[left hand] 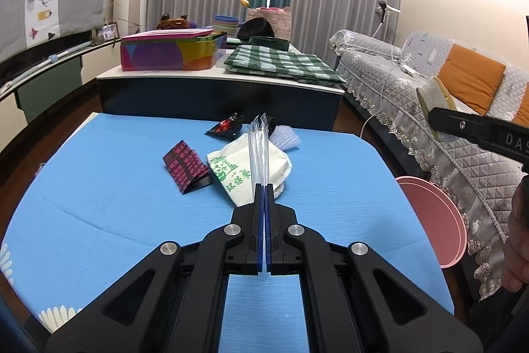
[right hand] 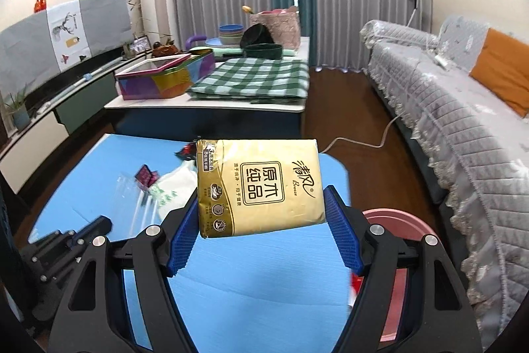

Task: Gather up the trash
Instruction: 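Carry the yellow tissue pack over the pink bin with the right gripper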

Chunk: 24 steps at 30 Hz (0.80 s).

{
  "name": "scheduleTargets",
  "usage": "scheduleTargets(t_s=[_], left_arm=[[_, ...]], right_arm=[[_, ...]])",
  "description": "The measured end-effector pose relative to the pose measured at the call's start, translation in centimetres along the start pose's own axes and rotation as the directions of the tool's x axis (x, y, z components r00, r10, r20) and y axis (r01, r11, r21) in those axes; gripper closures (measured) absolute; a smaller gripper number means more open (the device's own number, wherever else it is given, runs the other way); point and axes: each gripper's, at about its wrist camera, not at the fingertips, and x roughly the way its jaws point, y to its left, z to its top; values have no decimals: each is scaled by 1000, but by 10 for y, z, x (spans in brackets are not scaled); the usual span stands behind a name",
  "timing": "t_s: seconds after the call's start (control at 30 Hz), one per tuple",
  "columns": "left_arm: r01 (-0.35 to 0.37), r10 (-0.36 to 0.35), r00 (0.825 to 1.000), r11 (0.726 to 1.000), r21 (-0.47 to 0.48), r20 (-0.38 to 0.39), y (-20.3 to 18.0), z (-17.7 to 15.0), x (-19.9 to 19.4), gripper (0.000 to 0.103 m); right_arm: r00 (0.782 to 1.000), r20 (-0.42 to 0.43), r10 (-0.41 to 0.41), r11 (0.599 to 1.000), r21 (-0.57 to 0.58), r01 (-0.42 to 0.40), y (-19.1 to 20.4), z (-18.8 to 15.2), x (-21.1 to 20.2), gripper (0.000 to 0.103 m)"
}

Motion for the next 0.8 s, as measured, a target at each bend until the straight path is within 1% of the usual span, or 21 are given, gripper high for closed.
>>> scheduleTargets(t_s=[0.23,0.5,0.8], left_arm=[[29,-29,1000,999,31,6,-17,-1,-5,103],[69,-69,998,995,71,-1,-41,-5,-5,103],[110,-110,994,988,109,-5,-66,1,1,103]], right_arm=[[998,8,-69,998,14,68,-20,-9,-7,32],[994,0,-114,993,28,114,-36,-15,-5,32],[986,-18,-164,985,48,164,-58,-23,4,32]])
